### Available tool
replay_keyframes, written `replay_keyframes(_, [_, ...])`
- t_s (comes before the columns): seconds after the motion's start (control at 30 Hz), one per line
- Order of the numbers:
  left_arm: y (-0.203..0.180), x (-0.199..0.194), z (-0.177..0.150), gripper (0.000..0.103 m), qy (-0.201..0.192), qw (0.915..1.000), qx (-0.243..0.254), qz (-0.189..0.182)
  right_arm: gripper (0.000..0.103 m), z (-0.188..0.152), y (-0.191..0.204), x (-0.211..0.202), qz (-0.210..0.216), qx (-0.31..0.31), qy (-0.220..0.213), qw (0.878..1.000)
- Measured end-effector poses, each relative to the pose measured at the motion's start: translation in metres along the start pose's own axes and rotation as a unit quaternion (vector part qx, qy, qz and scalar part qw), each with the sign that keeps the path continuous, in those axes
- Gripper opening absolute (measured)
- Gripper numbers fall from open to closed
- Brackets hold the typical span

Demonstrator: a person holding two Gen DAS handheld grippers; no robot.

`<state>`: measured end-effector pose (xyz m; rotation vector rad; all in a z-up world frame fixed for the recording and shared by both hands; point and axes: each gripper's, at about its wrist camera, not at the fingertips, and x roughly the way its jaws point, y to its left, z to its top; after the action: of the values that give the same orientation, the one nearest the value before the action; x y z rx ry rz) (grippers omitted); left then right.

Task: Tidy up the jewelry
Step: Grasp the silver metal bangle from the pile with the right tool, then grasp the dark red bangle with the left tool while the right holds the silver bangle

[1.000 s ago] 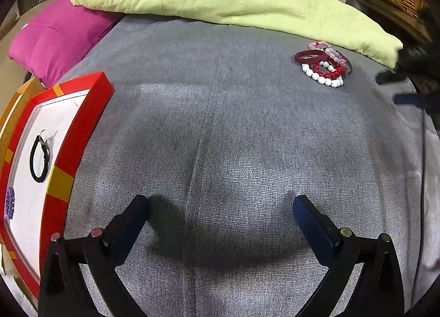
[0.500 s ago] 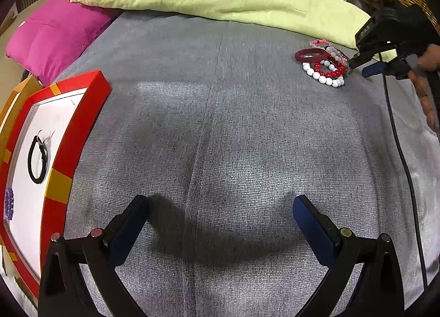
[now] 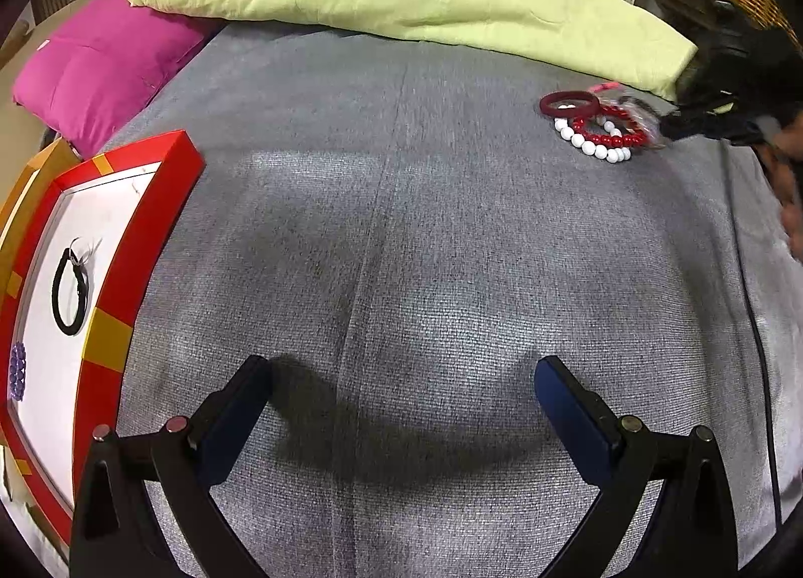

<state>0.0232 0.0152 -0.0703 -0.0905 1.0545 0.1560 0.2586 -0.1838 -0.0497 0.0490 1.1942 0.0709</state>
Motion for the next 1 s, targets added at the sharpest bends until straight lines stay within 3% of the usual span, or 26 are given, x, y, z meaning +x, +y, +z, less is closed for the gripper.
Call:
replay_keyframes(0.2, [-0.002,-0.001,-0.001,0.103,-0.007,1.0,0.0,0.004,0.003,-0.038,-0.029,-0.055,0.06,0.026,-0.064,0.996])
replay_keyframes(0.33, [-0.004,-0.002,-0.004,0.103,-0.016,0.9998,-0.001,0.008,0.003,-0.066,-0.049,-0.066,0.094,0.027,-0.058,0.993])
replay_keyframes(0.57, [-0.005,-0.003,-0.007,0.103,-0.032,0.9994,0.001,0.009,0.003,-0.115,-0.062,-0.066,0.124,0.041,-0.066,0.989])
replay_keyframes(0.73, [-0.007,-0.009,-0.01,0.103,-0.034,0.9994,0.009,-0.004,0.003,-0.155,-0.071,-0.058,0.099,0.02,-0.069,0.992])
replay_keyframes(0.83, [-0.02,-0.018,-0.009,0.103,-0.036,0.9985,0.031,-0.027,0.003,-0.167,-0.085,-0.057,0.098,0.028,-0.081,0.992])
replay_keyframes(1.0, [-0.055,-0.028,0.018,0.103,-0.055,0.9952,0.077,-0.025,0.003,-0.167,-0.102,-0.052,0.138,0.057,-0.09,0.985])
